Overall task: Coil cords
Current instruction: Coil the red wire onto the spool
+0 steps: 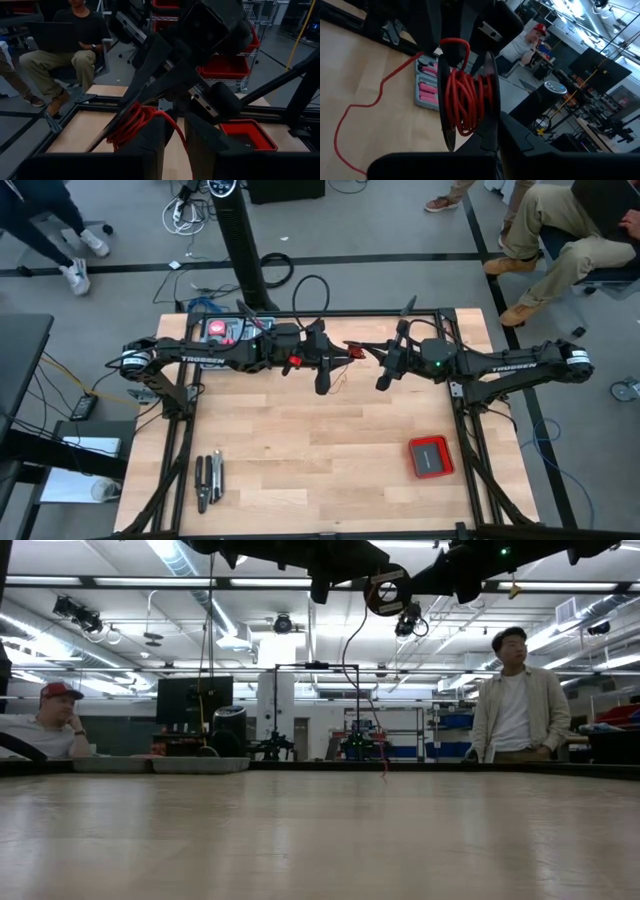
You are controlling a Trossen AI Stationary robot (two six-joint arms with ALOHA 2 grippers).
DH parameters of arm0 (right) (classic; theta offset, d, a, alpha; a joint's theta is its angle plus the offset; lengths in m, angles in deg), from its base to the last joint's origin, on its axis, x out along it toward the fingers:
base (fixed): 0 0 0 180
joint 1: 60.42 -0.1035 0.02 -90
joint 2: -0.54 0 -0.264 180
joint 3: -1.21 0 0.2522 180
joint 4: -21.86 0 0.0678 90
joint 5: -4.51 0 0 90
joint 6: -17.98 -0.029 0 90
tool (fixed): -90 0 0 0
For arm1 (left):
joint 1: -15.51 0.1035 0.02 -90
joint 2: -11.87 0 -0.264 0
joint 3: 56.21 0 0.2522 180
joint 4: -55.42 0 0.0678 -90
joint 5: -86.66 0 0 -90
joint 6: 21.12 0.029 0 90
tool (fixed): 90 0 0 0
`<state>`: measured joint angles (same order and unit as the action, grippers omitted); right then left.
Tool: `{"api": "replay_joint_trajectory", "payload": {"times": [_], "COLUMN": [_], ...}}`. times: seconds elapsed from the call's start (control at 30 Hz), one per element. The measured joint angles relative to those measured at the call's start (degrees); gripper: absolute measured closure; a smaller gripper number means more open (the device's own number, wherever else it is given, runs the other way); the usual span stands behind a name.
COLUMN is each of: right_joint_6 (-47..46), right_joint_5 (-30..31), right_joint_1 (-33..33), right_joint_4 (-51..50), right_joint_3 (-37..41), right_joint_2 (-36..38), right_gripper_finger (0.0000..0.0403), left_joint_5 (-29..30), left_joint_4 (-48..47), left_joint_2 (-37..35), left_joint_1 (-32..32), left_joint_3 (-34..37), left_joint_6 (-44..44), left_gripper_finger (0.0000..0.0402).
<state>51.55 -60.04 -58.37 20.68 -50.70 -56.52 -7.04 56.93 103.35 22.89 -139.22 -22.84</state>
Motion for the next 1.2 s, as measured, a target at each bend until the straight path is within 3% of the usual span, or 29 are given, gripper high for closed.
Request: {"api": "replay_joint_trajectory", "payload": {"times": [0.43, 0.87, 1.2], "right_joint_6": [0.70, 2.96, 0.38], "right_joint_5": [0.23, 3.48, 2.35], "right_joint_1": [0.04, 0.85, 0.79], "right_joint_4": [2.78, 5.21, 9.97], "right_joint_3": [-0.07, -4.93, -5.03], "right_joint_2": [-0.32, -6.63, -6.69], "right_gripper_finger": [0.0403, 0.0403, 0.0403], "left_joint_5": [-1.09, 0.23, 7.10], "left_joint_4": [0.43, -1.43, -1.38], "left_joint_2": [0.02, 0.02, 1.16], "left_joint_1": [-0.09, -0.57, -2.25], "left_joint_3": [-2.01, -2.12, -1.69], "left_joint_6": [-0.04, -0.44, 1.45], "left_gripper_finger": [0.0327, 0.0327, 0.0327]}}
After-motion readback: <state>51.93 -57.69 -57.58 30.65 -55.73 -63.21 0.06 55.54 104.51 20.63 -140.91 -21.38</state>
